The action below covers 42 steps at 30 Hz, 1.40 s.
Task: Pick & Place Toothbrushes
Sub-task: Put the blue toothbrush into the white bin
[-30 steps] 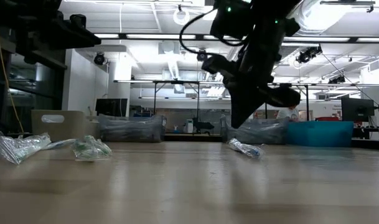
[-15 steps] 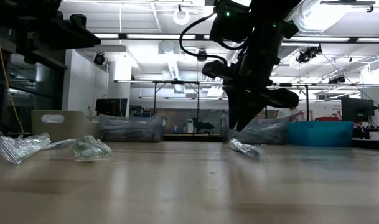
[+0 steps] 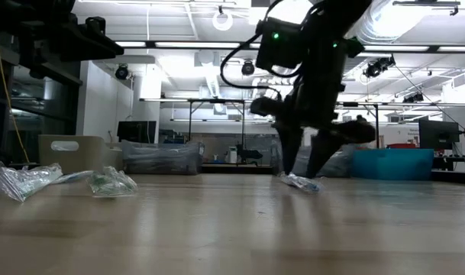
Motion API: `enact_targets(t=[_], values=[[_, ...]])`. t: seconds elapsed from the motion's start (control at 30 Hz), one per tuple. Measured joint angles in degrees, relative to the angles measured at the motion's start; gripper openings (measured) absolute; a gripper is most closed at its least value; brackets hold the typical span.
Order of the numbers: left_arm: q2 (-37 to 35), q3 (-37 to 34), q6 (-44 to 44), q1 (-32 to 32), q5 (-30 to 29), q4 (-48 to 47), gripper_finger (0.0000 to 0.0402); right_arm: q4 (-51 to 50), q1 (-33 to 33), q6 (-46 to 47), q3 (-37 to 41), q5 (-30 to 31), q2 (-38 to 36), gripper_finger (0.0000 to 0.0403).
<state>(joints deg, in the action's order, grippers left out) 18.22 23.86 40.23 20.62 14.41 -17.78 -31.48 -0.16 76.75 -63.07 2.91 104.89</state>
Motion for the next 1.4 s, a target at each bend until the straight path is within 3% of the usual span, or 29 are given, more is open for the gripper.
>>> enact_targets(t=[0.23, 0.53, 0.87, 1.1, 1.23, 1.4], values=[[0.0, 0.0, 0.0, 0.0, -0.1, 0.0, 0.0127, 2.3, 0.7, 0.1, -0.2, -0.1, 2.6, 0.0121], [0.0, 0.0, 0.5, 0.0, -2.9, 0.5, 0.0127, 0.7, 1.4, -3.5, -0.2, 2.7, 2.9, 0.0016], [2.4, 0.0, 0.7, 0.0, -15.3, 2.9, 0.0127, 0.3, -0.6, -11.4, -0.1, 2.8, 2.8, 0.0014], [8.3, 0.0, 0.6, 0.0, -15.8, 8.3, 0.0127, 6.2, -1.1, -20.0, 0.1, 9.5, -0.3, 0.0009], [13.7, 0.0, 0.1, 0.0, -15.6, 10.0, 0.0127, 12.8, -1.0, -29.9, 0.0, 12.6, -2.7, 0.0008], [21.4, 0.0, -1.8, 0.0, -10.4, 17.3, 0.0127, 25.6, -1.0, -45.2, 0.0, 16.3, -3.6, 0.0007]])
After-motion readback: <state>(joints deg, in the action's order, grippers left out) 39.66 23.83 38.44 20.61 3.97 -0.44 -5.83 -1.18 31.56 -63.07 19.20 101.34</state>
